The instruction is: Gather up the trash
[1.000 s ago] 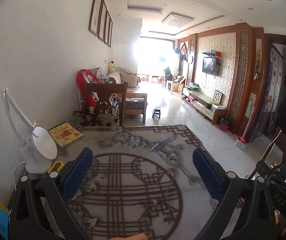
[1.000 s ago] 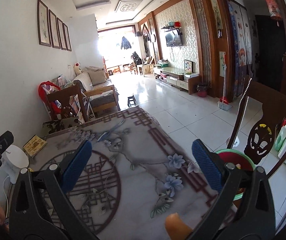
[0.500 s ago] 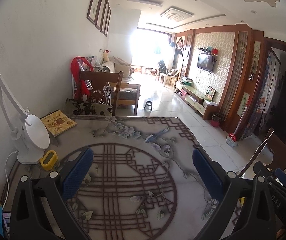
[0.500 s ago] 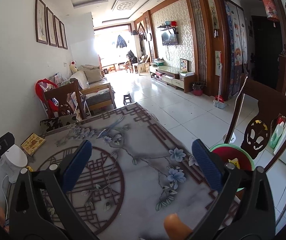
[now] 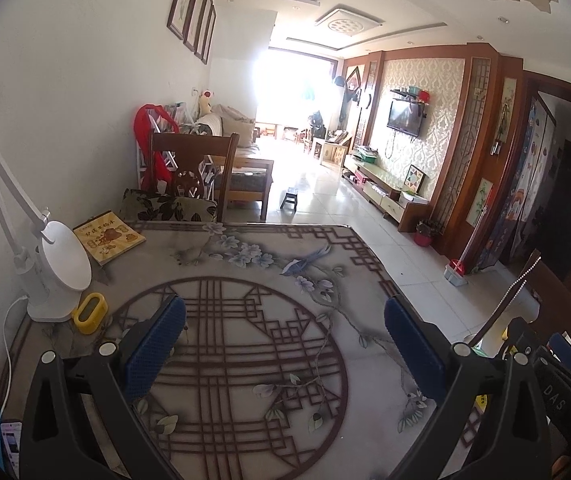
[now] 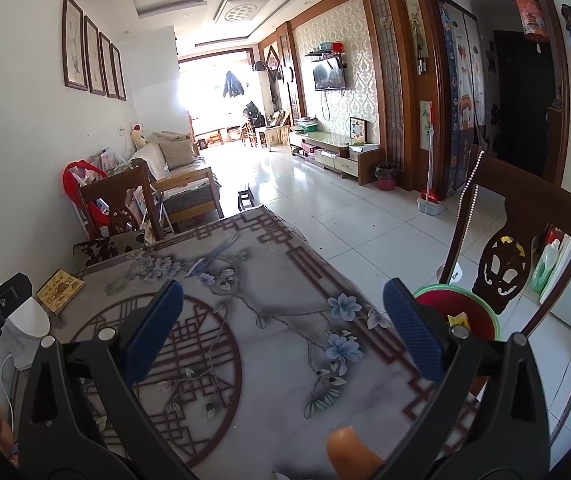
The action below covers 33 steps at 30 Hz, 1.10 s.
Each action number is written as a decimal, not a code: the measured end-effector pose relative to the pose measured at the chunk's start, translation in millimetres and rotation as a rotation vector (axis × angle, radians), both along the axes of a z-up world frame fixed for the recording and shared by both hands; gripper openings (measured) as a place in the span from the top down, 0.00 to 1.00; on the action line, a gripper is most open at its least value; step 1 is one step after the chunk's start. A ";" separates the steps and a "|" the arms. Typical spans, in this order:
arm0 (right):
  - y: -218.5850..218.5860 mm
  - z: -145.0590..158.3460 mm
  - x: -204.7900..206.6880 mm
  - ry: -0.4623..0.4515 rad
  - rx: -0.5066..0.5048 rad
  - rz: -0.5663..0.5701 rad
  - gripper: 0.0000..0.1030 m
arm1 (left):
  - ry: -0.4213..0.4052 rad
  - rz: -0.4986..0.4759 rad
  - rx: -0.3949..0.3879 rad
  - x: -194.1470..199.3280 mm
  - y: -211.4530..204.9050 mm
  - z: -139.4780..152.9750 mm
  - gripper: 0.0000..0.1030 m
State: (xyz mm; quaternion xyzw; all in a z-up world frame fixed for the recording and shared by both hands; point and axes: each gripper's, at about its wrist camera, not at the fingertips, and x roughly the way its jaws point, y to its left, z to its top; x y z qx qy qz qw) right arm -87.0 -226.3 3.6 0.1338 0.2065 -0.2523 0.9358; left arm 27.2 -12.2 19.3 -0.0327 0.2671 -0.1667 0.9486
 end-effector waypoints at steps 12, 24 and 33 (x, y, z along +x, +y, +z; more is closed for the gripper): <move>-0.7 -4.2 -2.5 0.003 0.004 0.001 0.04 | 0.022 -0.009 -0.001 2.3 -0.7 -6.1 0.08; 0.5 -6.2 -2.6 0.010 0.005 0.004 0.04 | 0.024 -0.013 0.002 2.7 -2.2 -5.3 0.08; 0.8 -12.1 -1.8 0.021 0.008 0.012 0.04 | 0.028 -0.016 0.002 3.0 -2.2 -7.5 0.08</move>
